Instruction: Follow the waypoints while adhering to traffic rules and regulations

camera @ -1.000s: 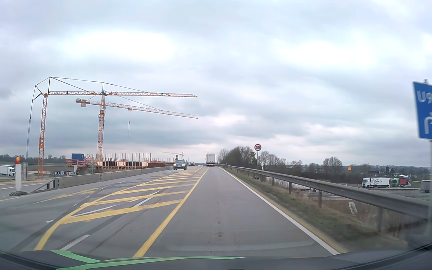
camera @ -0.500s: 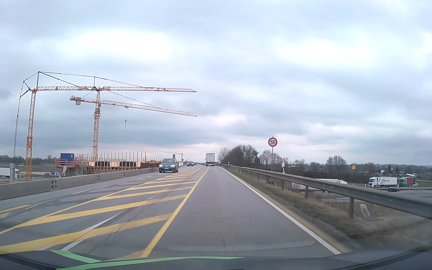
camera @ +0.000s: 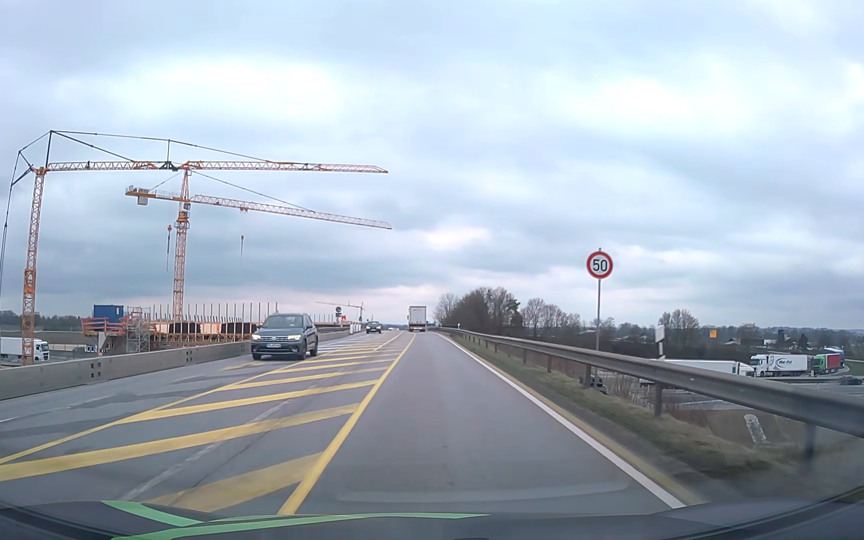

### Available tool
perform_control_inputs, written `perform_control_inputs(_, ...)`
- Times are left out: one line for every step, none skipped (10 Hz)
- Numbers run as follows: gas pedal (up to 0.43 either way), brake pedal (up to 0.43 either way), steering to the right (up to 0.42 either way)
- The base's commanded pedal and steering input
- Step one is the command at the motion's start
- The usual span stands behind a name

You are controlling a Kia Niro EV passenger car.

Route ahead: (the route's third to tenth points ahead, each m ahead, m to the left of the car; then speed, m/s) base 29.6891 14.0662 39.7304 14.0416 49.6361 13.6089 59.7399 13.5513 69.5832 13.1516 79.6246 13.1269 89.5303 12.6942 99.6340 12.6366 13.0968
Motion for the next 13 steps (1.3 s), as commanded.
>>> perform_control_inputs(0.13,0.0,0.004)
perform_control_inputs(0.13,0.0,0.004)
perform_control_inputs(0.13,0.0,0.003)
perform_control_inputs(0.13,0.0,0.002)
perform_control_inputs(0.13,0.0,0.001)
perform_control_inputs(0.13,0.0,0.001)
perform_control_inputs(0.13,0.0,0.001)
perform_control_inputs(0.13,0.0,0.0)
perform_control_inputs(0.13,0.0,0.001)
perform_control_inputs(0.13,0.0,0.001)
perform_control_inputs(0.13,0.0,0.001)
perform_control_inputs(0.13,0.0,0.001)
perform_control_inputs(0.13,0.0,0.001)
